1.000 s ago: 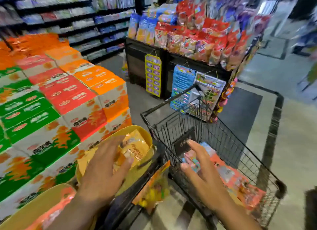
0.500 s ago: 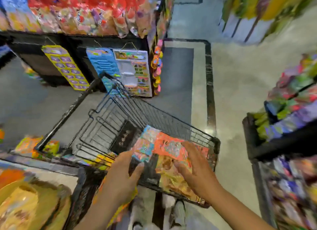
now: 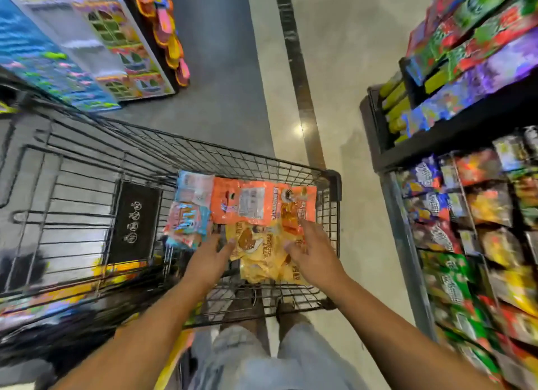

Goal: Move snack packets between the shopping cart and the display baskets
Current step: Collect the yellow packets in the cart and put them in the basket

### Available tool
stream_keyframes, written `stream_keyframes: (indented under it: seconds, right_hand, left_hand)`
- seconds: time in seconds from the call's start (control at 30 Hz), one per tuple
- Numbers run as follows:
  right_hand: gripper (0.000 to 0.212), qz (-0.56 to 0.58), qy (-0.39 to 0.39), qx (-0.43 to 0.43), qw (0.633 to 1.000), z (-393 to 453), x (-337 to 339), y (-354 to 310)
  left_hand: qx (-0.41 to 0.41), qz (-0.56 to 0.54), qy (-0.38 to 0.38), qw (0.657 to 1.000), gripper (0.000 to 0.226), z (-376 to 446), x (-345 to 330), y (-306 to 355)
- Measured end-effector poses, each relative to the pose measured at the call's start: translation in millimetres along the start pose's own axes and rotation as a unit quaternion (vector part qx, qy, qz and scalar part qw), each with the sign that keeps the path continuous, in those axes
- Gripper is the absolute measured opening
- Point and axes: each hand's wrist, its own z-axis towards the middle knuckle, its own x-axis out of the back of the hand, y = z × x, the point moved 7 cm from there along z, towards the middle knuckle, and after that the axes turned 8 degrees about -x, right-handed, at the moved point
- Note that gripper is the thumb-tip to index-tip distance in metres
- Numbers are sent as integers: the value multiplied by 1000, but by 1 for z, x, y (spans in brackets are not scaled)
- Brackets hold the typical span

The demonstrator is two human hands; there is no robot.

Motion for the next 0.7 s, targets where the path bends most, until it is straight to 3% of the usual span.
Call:
stream_keyframes:
  seconds: [0.13, 0.27, 0.33, 0.43, 0.53, 0.7]
  right_hand:
    - [67, 15, -32, -83, 996, 47, -44, 25]
    - [55, 113, -35, -207, 971, 95, -73, 54]
    - [51, 226, -15, -311, 923, 112, -81, 74]
    - [41, 343, 14, -388, 855, 127, -92, 95]
    - [38, 461, 32, -421, 780, 132, -103, 102]
    - [37, 608, -10, -444, 658, 149, -129, 93]
  left_hand:
    - [106, -48, -49, 992, 60, 57, -37, -50]
    - [197, -109, -27, 974, 31, 96, -61, -86]
    - [250, -163, -33, 954, 30, 108, -74, -103]
    - [306, -248, -60, 917, 52, 118, -99, -125]
    - [341, -314, -64, 884, 38, 120, -119, -132]
    - [399, -466, -63, 787, 20, 117, -137, -135]
